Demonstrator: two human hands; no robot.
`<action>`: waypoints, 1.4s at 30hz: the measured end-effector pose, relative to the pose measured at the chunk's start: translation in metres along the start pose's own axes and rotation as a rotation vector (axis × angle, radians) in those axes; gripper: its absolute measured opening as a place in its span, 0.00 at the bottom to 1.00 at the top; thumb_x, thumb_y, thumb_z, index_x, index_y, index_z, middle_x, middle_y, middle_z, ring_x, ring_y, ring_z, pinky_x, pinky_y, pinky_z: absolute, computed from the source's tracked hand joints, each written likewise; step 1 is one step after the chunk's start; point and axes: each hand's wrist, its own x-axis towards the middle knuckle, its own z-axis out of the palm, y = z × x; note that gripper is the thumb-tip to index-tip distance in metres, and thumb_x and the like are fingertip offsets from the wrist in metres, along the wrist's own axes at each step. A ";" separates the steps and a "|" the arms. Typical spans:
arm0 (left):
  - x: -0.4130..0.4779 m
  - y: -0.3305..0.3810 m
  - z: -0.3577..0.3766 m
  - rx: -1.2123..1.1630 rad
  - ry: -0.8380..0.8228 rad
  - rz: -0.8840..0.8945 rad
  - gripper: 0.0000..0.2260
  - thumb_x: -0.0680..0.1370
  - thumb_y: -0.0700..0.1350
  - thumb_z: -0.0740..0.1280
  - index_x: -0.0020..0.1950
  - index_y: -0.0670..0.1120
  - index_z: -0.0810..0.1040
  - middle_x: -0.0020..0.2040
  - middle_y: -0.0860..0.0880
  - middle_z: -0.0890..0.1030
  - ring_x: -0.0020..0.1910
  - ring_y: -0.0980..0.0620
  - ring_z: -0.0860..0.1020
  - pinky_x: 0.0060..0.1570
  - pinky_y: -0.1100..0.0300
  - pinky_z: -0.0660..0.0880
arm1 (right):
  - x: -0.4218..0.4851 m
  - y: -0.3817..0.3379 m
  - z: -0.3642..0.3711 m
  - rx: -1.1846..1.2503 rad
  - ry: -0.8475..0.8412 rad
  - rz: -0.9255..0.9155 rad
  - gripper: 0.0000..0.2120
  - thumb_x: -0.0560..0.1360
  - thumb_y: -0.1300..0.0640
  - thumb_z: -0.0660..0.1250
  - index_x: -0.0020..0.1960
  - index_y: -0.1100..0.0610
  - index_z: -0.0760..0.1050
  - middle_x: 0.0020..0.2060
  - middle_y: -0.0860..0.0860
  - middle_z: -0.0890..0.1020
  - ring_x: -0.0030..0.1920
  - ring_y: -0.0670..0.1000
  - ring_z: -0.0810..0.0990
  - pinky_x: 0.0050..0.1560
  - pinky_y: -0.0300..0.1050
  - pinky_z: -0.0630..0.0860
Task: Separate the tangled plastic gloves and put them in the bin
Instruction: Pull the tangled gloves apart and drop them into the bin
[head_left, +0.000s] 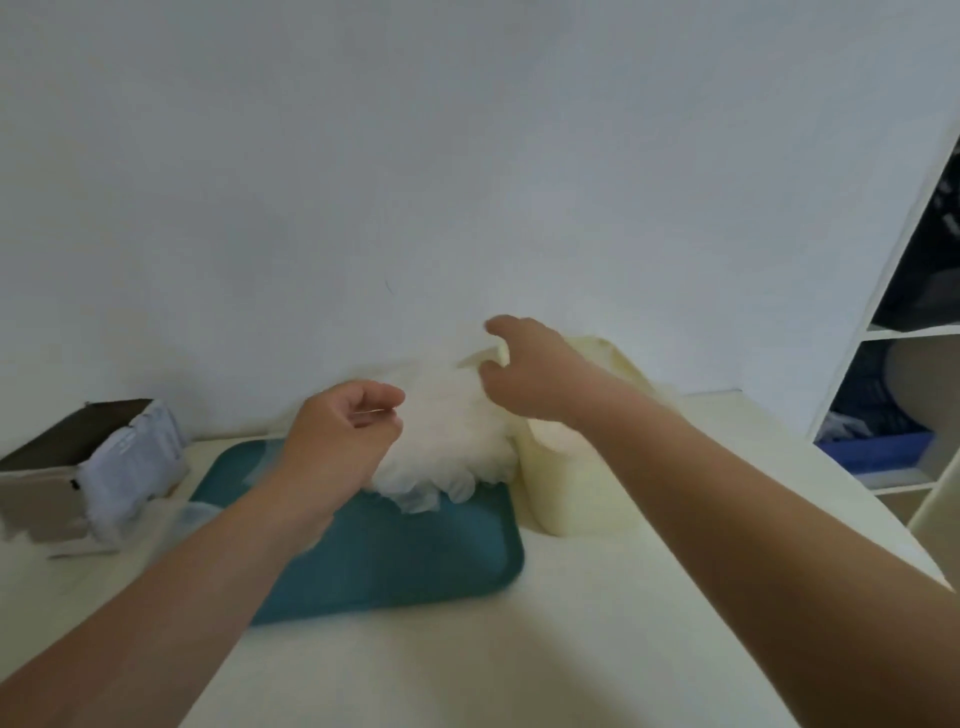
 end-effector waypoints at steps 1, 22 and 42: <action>-0.002 -0.007 -0.008 0.020 0.009 0.000 0.10 0.80 0.38 0.71 0.54 0.53 0.85 0.53 0.57 0.86 0.53 0.61 0.82 0.46 0.68 0.74 | -0.001 -0.012 0.014 0.075 0.020 -0.060 0.27 0.82 0.54 0.63 0.80 0.56 0.63 0.76 0.54 0.70 0.76 0.55 0.69 0.73 0.45 0.64; 0.023 -0.108 -0.106 0.150 0.145 -0.035 0.08 0.82 0.46 0.69 0.56 0.60 0.82 0.55 0.60 0.84 0.56 0.57 0.82 0.60 0.54 0.80 | 0.037 -0.058 0.201 0.545 -0.230 0.023 0.25 0.78 0.46 0.72 0.72 0.55 0.74 0.54 0.47 0.85 0.55 0.48 0.84 0.64 0.51 0.79; 0.023 -0.104 -0.143 0.284 -0.134 -0.102 0.07 0.76 0.44 0.76 0.44 0.46 0.79 0.39 0.47 0.80 0.39 0.54 0.77 0.45 0.58 0.76 | 0.027 -0.073 0.194 1.020 -0.230 0.021 0.19 0.76 0.36 0.67 0.56 0.49 0.82 0.52 0.48 0.87 0.55 0.50 0.86 0.59 0.53 0.82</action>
